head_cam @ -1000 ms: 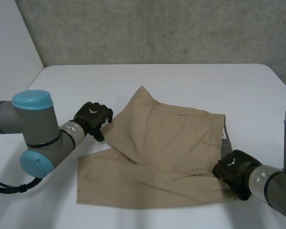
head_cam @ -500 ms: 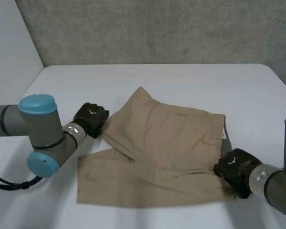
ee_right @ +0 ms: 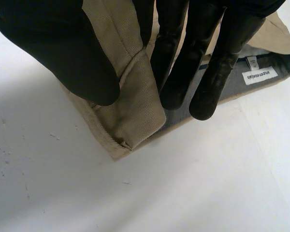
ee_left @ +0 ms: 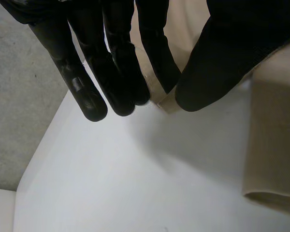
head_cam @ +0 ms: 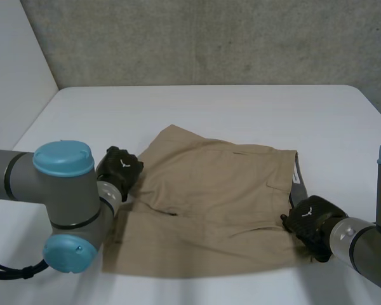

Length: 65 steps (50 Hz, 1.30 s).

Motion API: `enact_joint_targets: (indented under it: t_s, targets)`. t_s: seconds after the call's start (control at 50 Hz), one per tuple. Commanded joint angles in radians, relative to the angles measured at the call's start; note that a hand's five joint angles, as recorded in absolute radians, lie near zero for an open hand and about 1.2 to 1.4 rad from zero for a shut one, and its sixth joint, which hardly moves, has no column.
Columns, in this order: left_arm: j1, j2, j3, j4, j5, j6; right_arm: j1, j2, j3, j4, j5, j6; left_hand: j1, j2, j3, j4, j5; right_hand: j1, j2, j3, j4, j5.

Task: Fold the shorts.

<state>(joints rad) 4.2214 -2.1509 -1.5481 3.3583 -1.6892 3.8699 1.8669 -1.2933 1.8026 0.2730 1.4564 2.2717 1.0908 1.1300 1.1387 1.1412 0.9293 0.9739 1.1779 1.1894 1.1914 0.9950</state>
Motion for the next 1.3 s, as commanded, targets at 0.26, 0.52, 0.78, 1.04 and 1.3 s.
enact_joint_targets:
  t_s: [0.26,0.52,0.78,1.04,1.3]
  targets:
    - [0.149,-0.029,0.227,0.148,0.348,-0.286,0.000,0.000,0.004,-0.005,-0.002,0.000,-0.387,-0.426,-0.435,-0.437,-0.400,0.422,0.218,0.207,0.205,0.227]
    - [0.206,-0.300,0.485,0.142,0.568,-0.538,-0.002,0.002,0.006,-0.012,-0.002,0.000,-0.317,-0.356,-0.364,-0.367,-0.330,0.422,0.218,0.207,0.205,0.227]
    - [0.193,-0.497,0.765,-0.009,0.606,-0.538,-0.003,0.005,0.006,-0.021,-0.001,-0.001,-0.399,-0.438,-0.446,-0.449,-0.412,0.422,0.218,0.207,0.205,0.227]
    - [0.166,-0.595,0.910,-0.033,0.599,-0.537,-0.011,0.005,0.006,-0.023,0.001,-0.001,-0.393,-0.432,-0.441,-0.443,-0.406,0.422,0.218,0.207,0.205,0.227]
    - [0.155,-0.646,1.013,-0.106,0.600,-0.527,-0.014,0.002,0.007,-0.023,0.001,-0.001,-0.038,-0.077,-0.086,-0.089,-0.051,0.422,0.218,0.207,0.205,0.227]
